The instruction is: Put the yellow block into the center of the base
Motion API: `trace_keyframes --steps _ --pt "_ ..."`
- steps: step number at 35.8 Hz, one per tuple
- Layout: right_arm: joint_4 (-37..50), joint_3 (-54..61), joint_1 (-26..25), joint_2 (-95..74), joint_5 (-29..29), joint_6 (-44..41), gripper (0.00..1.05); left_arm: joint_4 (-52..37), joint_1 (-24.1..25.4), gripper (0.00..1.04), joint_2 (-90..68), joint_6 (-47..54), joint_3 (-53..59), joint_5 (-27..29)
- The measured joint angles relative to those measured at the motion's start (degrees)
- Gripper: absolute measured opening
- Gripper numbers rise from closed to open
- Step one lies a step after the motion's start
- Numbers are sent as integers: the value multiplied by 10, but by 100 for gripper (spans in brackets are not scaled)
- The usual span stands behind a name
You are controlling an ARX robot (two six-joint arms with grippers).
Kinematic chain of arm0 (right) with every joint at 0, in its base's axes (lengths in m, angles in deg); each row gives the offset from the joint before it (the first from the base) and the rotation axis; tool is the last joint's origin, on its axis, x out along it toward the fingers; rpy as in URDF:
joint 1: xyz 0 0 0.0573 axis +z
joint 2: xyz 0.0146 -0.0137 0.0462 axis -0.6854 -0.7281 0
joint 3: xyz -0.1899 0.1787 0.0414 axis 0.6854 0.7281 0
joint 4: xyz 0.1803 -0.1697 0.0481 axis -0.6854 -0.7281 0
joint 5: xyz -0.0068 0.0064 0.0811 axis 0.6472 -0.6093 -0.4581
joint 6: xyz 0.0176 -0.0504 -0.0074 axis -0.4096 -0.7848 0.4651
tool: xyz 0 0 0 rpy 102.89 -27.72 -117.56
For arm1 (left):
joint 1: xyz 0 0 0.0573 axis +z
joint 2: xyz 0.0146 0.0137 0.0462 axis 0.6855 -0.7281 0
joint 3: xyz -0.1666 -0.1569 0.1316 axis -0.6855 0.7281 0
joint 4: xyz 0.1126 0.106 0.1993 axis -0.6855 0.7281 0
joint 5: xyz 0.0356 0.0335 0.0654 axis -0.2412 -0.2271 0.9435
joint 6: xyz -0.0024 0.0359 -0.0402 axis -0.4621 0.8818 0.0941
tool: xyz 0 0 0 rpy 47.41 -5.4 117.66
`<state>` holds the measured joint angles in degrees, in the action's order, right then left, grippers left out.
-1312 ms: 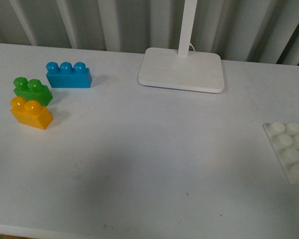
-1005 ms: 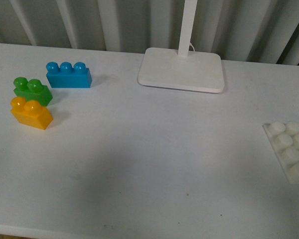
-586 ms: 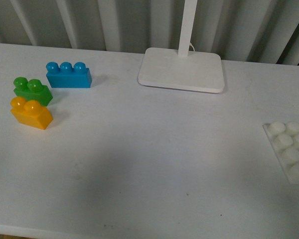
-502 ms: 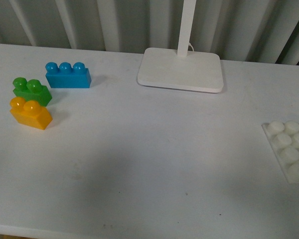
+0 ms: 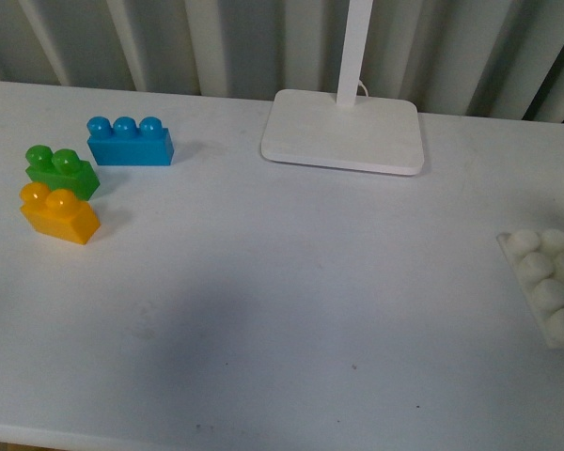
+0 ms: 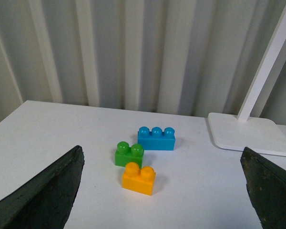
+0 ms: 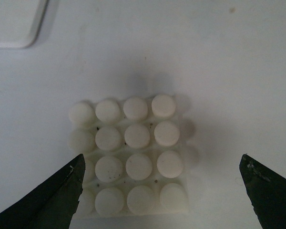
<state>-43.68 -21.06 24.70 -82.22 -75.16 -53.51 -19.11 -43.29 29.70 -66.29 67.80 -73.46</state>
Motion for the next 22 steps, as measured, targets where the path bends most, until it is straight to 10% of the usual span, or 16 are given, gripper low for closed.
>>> trace_keyframes --steps 22 --pt "19 -102 44 -236 33 -8 95 0 0 98 0 0 0 0"
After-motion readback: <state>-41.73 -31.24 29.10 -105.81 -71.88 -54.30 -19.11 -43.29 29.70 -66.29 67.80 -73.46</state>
